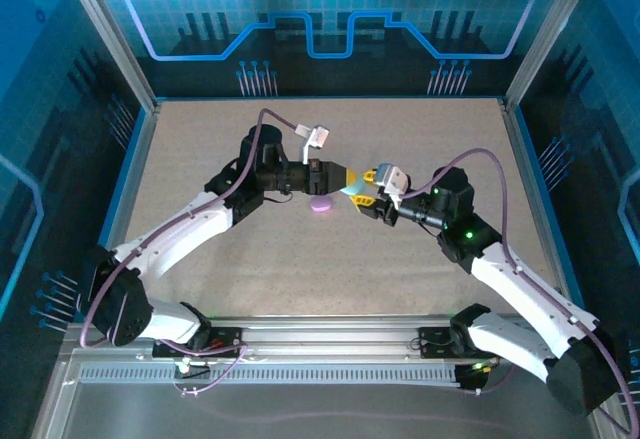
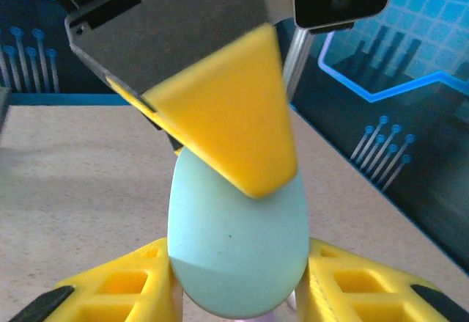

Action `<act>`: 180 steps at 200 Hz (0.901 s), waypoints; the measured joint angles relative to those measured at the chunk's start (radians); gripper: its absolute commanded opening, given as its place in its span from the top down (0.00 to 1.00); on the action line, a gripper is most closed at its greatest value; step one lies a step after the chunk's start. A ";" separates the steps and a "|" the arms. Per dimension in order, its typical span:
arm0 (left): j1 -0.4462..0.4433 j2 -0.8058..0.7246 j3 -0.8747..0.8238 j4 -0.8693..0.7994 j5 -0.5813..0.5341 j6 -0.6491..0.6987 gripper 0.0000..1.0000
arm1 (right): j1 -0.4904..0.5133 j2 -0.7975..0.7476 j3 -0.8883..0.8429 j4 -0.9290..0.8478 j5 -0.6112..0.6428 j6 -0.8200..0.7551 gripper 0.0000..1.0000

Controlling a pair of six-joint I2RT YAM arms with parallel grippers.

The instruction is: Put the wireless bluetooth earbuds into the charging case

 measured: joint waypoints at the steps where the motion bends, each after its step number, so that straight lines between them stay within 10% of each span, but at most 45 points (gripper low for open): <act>1: 0.000 -0.001 0.000 0.000 0.000 0.004 0.48 | -0.003 0.002 0.003 -0.003 -0.006 0.001 0.61; 90: -0.002 -0.172 -0.198 0.155 0.014 0.547 0.44 | -0.074 0.188 0.266 -0.267 -0.424 0.085 0.63; 180: -0.009 -0.158 -0.188 0.162 0.076 0.657 0.66 | -0.090 0.230 0.332 -0.425 -0.525 0.018 0.60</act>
